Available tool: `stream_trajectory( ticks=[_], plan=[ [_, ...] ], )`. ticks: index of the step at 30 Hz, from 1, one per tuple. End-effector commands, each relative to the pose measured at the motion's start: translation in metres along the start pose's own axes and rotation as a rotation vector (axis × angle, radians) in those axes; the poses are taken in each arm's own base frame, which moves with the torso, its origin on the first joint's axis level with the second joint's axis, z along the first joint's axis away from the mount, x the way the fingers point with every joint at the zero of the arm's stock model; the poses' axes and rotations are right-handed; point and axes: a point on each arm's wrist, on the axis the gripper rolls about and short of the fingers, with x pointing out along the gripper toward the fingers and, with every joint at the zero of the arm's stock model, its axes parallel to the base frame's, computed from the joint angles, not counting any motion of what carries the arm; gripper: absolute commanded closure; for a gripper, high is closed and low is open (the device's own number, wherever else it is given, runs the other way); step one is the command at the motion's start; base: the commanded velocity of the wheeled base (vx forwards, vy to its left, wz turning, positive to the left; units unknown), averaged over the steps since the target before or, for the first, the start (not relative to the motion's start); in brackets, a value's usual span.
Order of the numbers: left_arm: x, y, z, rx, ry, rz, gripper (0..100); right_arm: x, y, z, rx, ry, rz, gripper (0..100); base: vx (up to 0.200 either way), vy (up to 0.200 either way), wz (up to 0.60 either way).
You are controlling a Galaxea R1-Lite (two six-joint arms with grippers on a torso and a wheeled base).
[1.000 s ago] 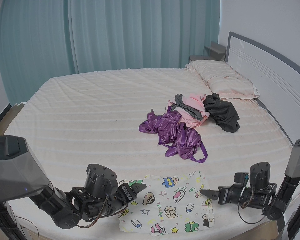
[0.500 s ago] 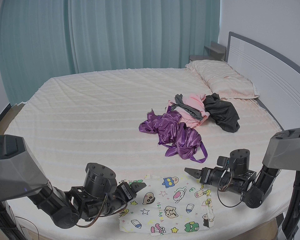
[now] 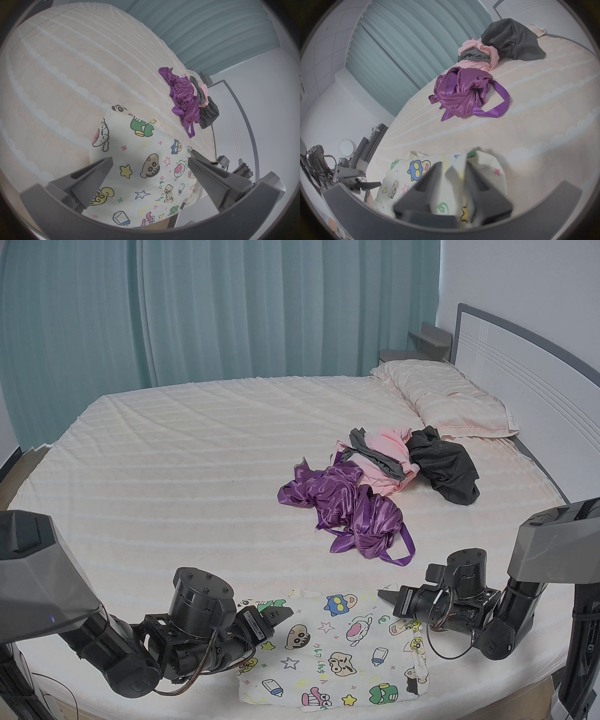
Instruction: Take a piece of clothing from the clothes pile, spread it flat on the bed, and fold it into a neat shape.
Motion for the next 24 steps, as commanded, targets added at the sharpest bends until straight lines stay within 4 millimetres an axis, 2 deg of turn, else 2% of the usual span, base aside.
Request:
stream_trajectory(
  ticks=[1, 12, 19, 20, 24],
  plan=[
    [0.001, 0.001, -0.001, 0.001, 0.002, 0.004, 0, 0.000, -0.002, 0.000, 0.004, -0.002, -0.006, 100, 0.000, 0.000, 0.00],
    [0.001, 0.001, -0.001, 0.002, 0.006, 0.005, 0, -0.001, -0.015, 0.009, 0.024, -0.038, -0.038, 100, 0.000, 0.000, 0.00],
    [0.003, 0.002, -0.002, 0.003, 0.008, 0.010, 0, 0.004, -0.018, 0.007, 0.029, -0.032, -0.045, 100, 0.000, 0.000, 0.00],
    [0.003, 0.002, -0.002, 0.003, 0.008, 0.010, 0, 0.004, -0.018, 0.007, 0.029, -0.032, -0.046, 0, 0.000, 0.000, 0.00],
    [0.003, 0.002, -0.002, 0.003, 0.009, 0.009, 0, 0.003, -0.022, 0.013, 0.039, -0.053, -0.056, 0, 0.000, 0.000, 0.00]
  ],
)
